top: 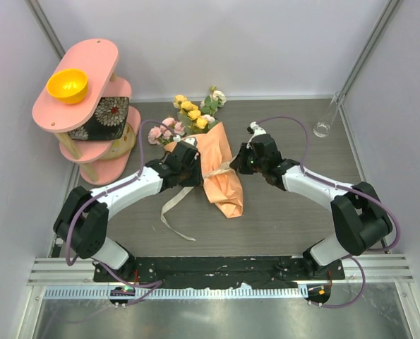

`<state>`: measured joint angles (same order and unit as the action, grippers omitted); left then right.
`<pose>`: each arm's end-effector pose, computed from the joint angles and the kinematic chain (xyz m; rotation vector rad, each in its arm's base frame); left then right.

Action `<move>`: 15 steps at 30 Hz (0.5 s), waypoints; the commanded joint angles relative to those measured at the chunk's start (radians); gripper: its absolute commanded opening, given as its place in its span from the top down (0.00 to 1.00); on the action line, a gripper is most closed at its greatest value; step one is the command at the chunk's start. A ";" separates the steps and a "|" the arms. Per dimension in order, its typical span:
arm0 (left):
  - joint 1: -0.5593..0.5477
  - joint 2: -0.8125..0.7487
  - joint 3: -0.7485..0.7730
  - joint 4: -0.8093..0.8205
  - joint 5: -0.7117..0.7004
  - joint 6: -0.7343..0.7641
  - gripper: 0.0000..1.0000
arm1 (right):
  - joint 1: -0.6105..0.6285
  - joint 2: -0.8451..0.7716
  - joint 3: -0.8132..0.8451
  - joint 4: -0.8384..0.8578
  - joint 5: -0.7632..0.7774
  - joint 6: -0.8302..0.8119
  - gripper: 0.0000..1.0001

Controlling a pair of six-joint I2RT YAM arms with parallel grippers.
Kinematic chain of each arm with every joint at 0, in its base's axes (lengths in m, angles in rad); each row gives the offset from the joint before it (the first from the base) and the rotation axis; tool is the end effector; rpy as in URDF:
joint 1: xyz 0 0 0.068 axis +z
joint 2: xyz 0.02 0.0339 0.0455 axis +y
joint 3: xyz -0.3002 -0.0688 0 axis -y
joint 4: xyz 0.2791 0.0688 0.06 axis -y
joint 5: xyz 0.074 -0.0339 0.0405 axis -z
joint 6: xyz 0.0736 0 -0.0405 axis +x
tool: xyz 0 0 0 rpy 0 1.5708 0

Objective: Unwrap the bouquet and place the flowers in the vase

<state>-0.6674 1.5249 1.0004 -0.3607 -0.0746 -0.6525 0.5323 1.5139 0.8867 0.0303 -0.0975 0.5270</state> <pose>0.2949 -0.2254 0.2115 -0.0148 2.5149 -0.4761 0.3289 0.2020 0.2152 -0.0642 2.2522 0.6974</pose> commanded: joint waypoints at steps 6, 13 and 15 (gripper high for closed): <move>0.003 -0.115 -0.003 0.121 0.180 -0.013 0.37 | 0.015 -0.044 -0.002 0.045 -0.189 -0.002 0.98; 0.005 -0.071 0.090 0.080 0.194 -0.002 0.43 | 0.021 -0.078 -0.009 -0.033 -0.194 -0.051 0.96; 0.005 -0.066 0.096 0.074 0.193 -0.010 0.41 | 0.023 -0.083 -0.021 -0.101 -0.202 -0.058 0.93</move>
<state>-0.6662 1.4513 1.0409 -0.3038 0.0978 -0.6628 0.5488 1.4788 0.8658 0.0074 -0.2752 0.5060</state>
